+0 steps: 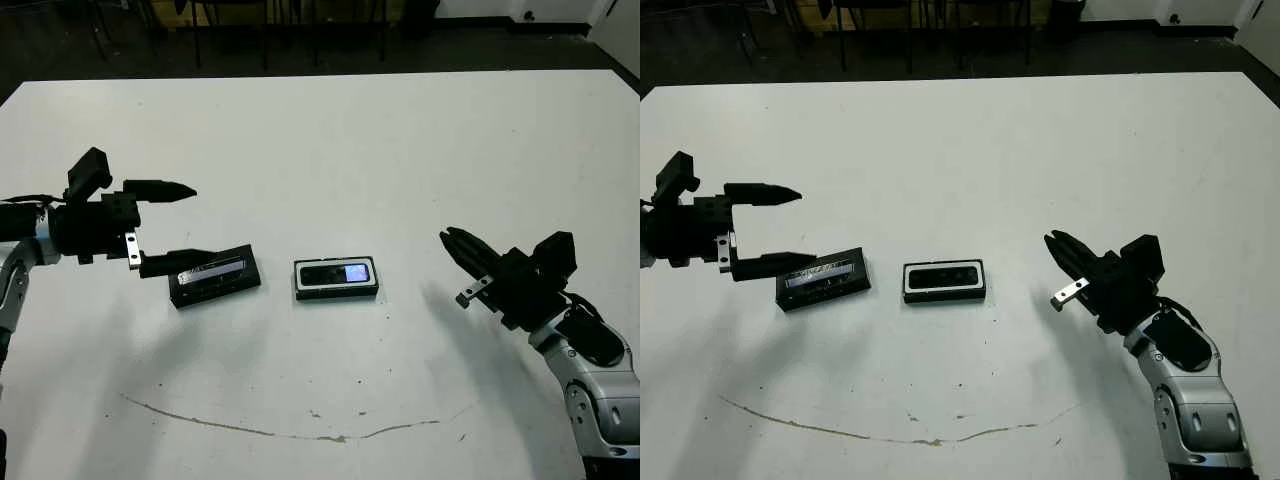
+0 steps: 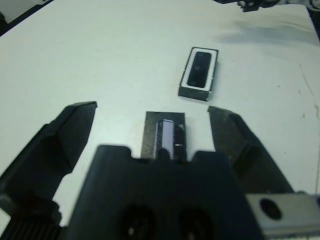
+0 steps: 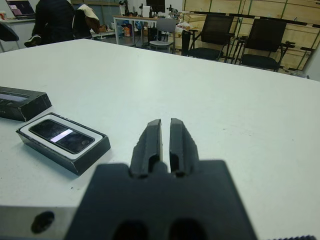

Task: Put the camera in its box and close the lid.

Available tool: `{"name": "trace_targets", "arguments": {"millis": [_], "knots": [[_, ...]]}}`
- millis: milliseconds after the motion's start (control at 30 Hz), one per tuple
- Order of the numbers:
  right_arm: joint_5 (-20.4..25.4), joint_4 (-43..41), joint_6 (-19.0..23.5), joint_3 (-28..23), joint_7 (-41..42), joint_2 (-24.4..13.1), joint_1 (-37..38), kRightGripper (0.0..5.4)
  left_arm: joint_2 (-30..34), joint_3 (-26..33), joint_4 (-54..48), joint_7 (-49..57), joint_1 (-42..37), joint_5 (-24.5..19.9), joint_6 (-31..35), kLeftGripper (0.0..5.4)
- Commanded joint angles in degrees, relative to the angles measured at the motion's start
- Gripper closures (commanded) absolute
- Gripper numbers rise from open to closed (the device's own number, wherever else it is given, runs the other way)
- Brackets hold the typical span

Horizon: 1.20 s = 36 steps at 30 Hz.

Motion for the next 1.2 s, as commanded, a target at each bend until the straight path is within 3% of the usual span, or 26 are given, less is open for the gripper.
{"name": "trace_targets", "arguments": {"millis": [33, 533, 800, 900, 1200], "knots": [[-0.42, 0.82, 0.22, 0.25, -0.45, -0.10, 0.98, 5.40, -0.54, -1.52, 1.00, 0.08, 0.45, 2.46, -1.82, 0.02], [-0.59, 3.50, -3.96, 0.33, 0.60, -0.03, 1.21, 5.40, -1.00, -6.90, 4.23, 2.46, -1.11, 11.02, -5.11, 0.02], [0.23, 3.09, -2.54, 0.35, 0.20, -0.15, 1.21, 5.40, -1.45, -8.09, 5.45, 1.62, -0.68, 11.73, -5.32, 0.02], [0.42, 4.00, -4.33, 0.26, 1.13, 0.04, 1.08, 5.40, -1.27, -8.40, 5.36, 1.54, -0.41, 12.14, -5.36, 0.02], [0.44, 3.65, -4.30, 0.32, 1.23, -0.11, 1.29, 5.40, -1.17, -8.32, 6.56, 1.84, 0.38, 13.43, -7.73, 0.02]]}}
